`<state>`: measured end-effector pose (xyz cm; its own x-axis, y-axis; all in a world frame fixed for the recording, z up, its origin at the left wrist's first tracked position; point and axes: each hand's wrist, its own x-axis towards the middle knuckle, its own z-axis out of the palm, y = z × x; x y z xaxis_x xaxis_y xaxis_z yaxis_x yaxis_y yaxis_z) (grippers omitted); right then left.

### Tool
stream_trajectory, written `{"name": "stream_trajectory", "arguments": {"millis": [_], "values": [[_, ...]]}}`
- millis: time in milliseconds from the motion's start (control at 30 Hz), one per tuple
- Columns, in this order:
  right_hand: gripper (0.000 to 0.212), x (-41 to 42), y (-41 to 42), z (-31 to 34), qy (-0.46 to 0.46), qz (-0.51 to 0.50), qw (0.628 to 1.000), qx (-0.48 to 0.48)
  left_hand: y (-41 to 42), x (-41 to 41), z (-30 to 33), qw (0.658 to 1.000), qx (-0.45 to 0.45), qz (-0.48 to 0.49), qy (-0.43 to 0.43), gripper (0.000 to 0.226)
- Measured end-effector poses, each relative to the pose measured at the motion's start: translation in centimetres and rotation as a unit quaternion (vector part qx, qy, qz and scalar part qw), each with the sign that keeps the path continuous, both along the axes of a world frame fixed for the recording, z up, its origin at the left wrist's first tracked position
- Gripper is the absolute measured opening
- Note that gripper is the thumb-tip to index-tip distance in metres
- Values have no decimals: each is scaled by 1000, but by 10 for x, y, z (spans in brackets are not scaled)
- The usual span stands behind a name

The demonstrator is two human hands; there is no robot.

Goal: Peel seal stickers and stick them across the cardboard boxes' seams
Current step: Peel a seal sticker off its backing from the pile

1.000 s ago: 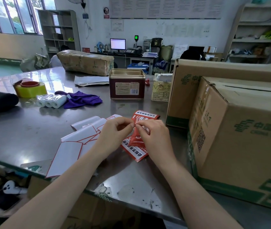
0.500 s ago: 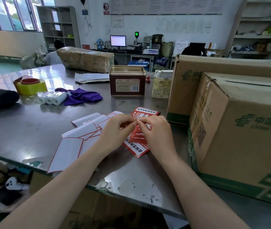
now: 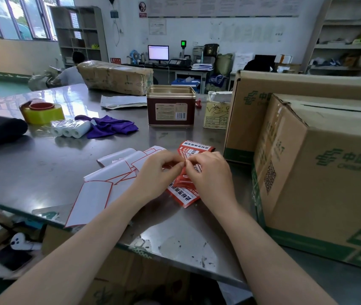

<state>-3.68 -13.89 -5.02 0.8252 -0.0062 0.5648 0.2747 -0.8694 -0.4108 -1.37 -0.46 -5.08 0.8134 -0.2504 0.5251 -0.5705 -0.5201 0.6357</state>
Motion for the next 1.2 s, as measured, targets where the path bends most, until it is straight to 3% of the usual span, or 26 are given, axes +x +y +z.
{"name": "stream_trajectory", "arguments": {"millis": [167, 300, 600, 767, 867, 967, 1033, 1100, 1200], "values": [[23, 3, 0, -1, 10, -13, 995, 98, 1, 1, 0, 999, -52, 6, 15, 16], [18, 7, -2, -3, 23, -30, 976, 214, 4, 4, 3, 991, -102, 77, 49, 13], [16, 5, -7, 0, 33, -49, 957, 285, 21, 15, 5, 949, -180, 254, 41, 19], [14, 5, -11, 2, 18, -65, 940, 334, 32, 20, 6, 903, -123, 409, 44, 21], [12, 7, -12, 2, -4, -72, 929, 364, 39, 21, 3, 892, -68, 441, 68, 27], [12, 8, -10, 3, 16, -50, 928, 370, 39, 24, 2, 907, -68, 413, 34, 25], [13, 7, -7, 5, 35, -13, 935, 352, 31, 20, 3, 947, -107, 301, -29, 26], [14, 5, -3, 7, 54, 22, 941, 334, 18, 11, 5, 980, -112, 162, -16, 41], [16, 4, 2, 8, 70, 63, 943, 320, 12, 10, 2, 991, -69, 110, 27, 53]]}}
